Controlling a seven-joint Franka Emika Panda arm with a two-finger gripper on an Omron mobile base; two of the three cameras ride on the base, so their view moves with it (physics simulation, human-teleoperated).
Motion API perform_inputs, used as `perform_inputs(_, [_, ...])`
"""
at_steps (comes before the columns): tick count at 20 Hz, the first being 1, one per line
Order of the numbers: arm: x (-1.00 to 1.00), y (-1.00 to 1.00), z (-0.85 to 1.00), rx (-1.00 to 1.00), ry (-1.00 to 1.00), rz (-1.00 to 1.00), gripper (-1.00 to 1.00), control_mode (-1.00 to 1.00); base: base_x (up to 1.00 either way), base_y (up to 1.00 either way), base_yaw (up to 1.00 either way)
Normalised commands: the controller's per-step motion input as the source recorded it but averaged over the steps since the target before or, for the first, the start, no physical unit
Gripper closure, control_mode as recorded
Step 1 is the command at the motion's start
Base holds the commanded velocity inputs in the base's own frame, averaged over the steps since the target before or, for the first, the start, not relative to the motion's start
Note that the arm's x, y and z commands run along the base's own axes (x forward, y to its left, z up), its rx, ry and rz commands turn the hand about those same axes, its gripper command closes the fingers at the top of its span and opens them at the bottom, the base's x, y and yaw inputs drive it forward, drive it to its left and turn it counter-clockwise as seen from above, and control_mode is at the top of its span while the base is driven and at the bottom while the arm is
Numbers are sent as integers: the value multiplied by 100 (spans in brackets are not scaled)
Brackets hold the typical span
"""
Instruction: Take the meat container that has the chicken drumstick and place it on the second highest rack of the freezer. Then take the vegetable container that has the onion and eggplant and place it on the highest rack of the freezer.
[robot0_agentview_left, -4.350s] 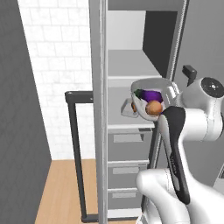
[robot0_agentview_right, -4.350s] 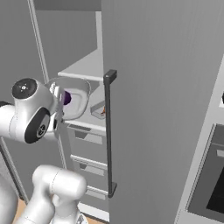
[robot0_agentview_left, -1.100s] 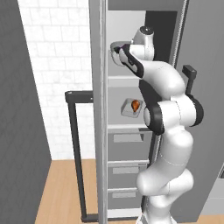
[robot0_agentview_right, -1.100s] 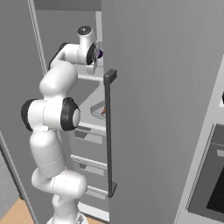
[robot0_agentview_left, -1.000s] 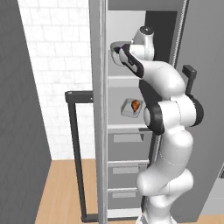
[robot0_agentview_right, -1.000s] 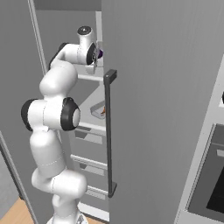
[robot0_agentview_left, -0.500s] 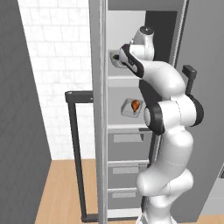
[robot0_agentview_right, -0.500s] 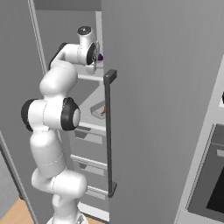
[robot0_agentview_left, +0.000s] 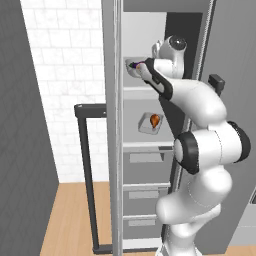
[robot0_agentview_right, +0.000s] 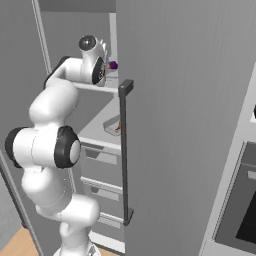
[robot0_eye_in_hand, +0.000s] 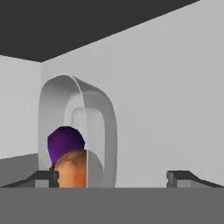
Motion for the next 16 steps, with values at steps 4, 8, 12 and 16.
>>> perform_inputs(4, [-99,4,25,0,-14,0,-100,-100,0,0,0])
perform_inputs(8, [-100,1,45,0,-2,0,-100,-100,0,0,0])
perform_inputs(12, [-100,0,18,1,0,0,-100,-100,0,0,0])
perform_inputs(16, [-100,0,0,0,4,0,-100,-100,0,0,0])
